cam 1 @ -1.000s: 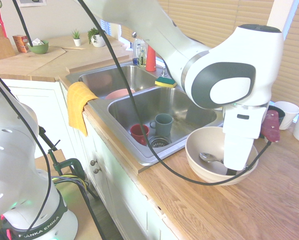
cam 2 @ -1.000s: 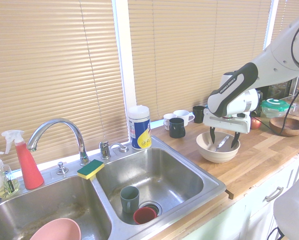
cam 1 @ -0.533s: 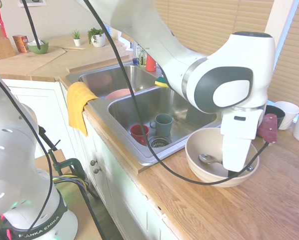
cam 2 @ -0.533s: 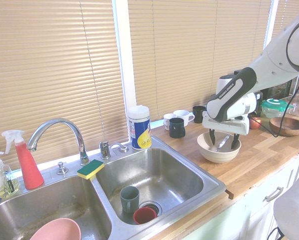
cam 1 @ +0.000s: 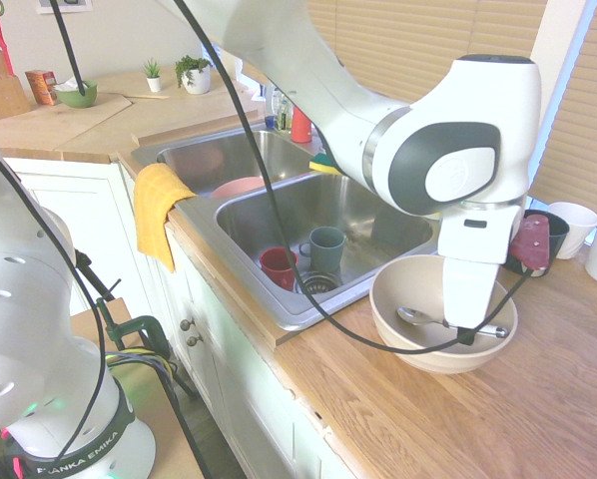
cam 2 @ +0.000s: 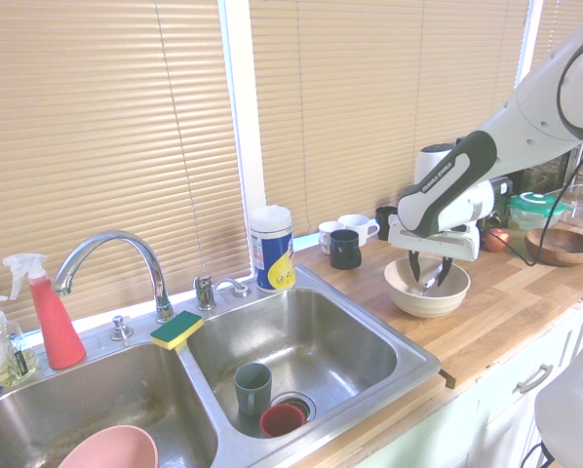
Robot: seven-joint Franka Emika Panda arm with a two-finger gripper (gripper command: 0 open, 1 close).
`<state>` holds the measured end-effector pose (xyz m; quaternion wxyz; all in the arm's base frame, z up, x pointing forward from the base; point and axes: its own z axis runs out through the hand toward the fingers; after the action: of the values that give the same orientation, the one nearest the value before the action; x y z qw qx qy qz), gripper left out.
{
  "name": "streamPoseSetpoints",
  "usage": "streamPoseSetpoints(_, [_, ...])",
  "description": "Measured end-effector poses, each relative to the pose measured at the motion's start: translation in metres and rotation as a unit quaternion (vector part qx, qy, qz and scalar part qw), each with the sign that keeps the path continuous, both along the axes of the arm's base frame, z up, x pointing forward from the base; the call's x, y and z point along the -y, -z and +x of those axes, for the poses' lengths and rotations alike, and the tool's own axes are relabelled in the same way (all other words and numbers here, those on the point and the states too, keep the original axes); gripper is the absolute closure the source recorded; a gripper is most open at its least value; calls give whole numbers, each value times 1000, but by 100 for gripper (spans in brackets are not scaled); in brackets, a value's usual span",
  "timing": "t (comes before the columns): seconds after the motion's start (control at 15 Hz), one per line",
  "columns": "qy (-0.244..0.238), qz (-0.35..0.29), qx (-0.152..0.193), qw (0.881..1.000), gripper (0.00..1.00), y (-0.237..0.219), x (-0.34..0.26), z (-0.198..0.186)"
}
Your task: Put the spoon into the sink
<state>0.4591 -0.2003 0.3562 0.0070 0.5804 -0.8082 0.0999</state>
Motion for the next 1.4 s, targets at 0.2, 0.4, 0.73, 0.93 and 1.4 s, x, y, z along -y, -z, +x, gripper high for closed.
streamPoseSetpoints(0.2, [-3, -4, 0, 1000, 100, -1, -5, 3])
streamPoseSetpoints(0.4, [-4, -5, 1, 1000, 100, -2, -8, 5])
streamPoseSetpoints(0.73, [-3, -6, 5, 1000, 100, -5, -9, 7])
streamPoseSetpoints(0.93, [-3, -9, 22, 1000, 100, -22, -11, 2])
streamPoseSetpoints(1.4, [-1, -19, 89, 996, 100, -110, -29, -64])
